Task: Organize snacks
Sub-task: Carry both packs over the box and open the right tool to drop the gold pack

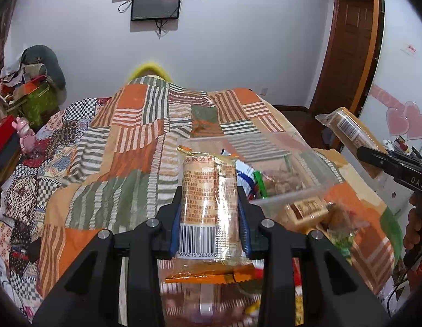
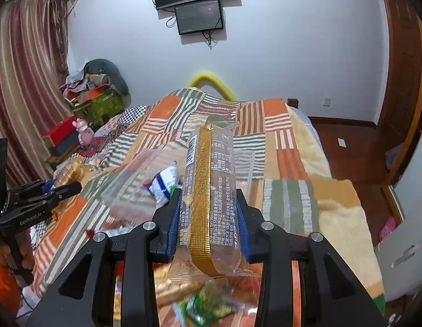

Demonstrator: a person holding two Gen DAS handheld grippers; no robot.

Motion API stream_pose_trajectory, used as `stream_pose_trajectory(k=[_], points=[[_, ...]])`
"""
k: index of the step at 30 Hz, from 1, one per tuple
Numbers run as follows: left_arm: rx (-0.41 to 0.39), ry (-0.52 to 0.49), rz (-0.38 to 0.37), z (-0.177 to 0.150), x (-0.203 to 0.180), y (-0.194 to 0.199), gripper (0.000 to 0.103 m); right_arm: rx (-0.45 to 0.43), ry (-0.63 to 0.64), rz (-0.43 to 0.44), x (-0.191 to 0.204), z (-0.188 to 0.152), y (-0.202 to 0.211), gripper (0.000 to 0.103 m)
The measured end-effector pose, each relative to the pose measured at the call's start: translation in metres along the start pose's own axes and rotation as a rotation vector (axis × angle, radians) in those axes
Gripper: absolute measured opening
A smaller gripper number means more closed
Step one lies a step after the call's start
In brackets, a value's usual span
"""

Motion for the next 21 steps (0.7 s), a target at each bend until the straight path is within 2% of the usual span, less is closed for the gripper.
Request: stream_pose_trajectory(k=[13, 21], points=[[0.077, -0.016, -0.046, 0.022, -0.001, -0.076, 0.034, 0.076, 0.005, -0.052, -0.006, 0.009, -0.062, 0.033], [0.147, -0.022, -0.079, 0.02, -0.002, -0.107, 0.034, 0.16, -0.03, -0.075, -0.02, 0.008, -0.092, 0.033]])
Point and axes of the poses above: each gripper's, at about its wrist camera, not at the fingertips, and y roughly against the way its jaws point, x to its left, z to its top, the point moved 5 cm from there along -y, roughly the way its jaws point, and after that the axes turned 14 degrees about -y, right-handed, at the moved point
